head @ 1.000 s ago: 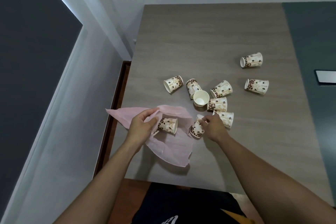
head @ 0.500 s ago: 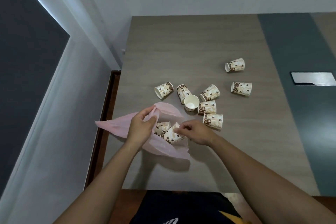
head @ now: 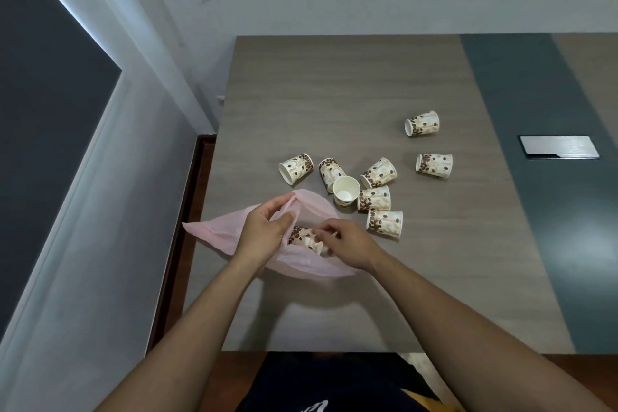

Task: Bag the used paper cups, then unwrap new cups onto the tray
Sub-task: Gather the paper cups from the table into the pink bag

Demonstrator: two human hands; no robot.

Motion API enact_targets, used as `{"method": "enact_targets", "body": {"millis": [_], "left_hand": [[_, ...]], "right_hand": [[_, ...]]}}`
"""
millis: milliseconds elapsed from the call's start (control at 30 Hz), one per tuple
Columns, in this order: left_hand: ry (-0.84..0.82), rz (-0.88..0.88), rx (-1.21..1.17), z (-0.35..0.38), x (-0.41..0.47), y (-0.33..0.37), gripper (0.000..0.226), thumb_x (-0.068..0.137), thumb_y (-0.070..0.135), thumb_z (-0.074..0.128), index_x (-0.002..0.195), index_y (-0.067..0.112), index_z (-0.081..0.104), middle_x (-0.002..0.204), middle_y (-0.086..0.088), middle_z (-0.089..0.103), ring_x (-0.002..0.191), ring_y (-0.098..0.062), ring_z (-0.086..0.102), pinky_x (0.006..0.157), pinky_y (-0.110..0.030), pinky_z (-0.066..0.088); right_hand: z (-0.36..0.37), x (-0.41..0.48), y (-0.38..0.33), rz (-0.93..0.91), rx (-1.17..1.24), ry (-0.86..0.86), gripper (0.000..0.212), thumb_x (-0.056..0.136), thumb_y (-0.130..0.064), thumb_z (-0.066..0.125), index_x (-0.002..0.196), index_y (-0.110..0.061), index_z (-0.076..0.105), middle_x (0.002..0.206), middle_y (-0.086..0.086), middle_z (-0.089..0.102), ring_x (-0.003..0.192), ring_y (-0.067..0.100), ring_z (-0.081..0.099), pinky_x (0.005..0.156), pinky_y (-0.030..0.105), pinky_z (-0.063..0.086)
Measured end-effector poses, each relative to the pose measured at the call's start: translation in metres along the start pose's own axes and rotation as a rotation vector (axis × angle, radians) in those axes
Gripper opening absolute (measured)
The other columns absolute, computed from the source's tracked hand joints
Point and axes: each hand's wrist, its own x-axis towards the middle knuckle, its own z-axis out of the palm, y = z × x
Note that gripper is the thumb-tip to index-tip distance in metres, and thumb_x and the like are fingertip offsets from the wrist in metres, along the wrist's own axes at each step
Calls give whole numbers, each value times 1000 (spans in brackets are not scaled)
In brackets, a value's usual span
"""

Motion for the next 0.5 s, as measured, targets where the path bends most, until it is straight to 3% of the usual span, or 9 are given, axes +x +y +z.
{"method": "enact_targets", "body": {"millis": [100, 200, 300, 433, 500], "left_hand": [[-14, 5, 5, 3, -3, 3, 39, 106, 17, 73, 142, 29, 77, 137, 16, 79, 132, -5, 70, 116, -30, 55], [-21, -15, 9, 6, -4, 4, 38, 106, 21, 74, 142, 32, 77, 137, 17, 78, 131, -6, 70, 112, -30, 57], [-23, -16, 17, 8, -4, 5, 38, 106, 21, 74, 143, 31, 77, 139, 15, 77, 133, -8, 69, 115, -34, 57], [-36, -21, 15, 13, -4, 7, 38, 107, 19, 73, 143, 30, 77, 140, 14, 77, 132, -8, 70, 112, -30, 57], [-38, -19, 21, 14, -4, 8, 39, 107, 16, 72, 143, 30, 77, 139, 13, 78, 133, -8, 70, 108, -26, 57]], "right_hand": [[-25, -4, 26, 133, 49, 156, 18, 110, -26, 65, 118, -16, 77, 106, -2, 79, 73, 10, 76, 63, 22, 55], [-48, -10, 51, 220, -8, 330, 18, 107, -21, 65, 118, -13, 77, 111, 0, 77, 99, 19, 71, 84, 25, 48], [-66, -14, 73, 317, -15, 425, 18, 102, -16, 67, 115, -8, 77, 117, 10, 75, 106, 22, 68, 93, 28, 46], [-73, -3, 123, 436, 0, 413, 10, 89, -35, 65, 95, -31, 71, 119, 27, 69, 90, 37, 74, 90, 39, 62], [-73, -4, 127, 465, 36, 387, 11, 91, -31, 66, 98, -29, 74, 118, 26, 72, 82, 34, 74, 84, 39, 62]]}}
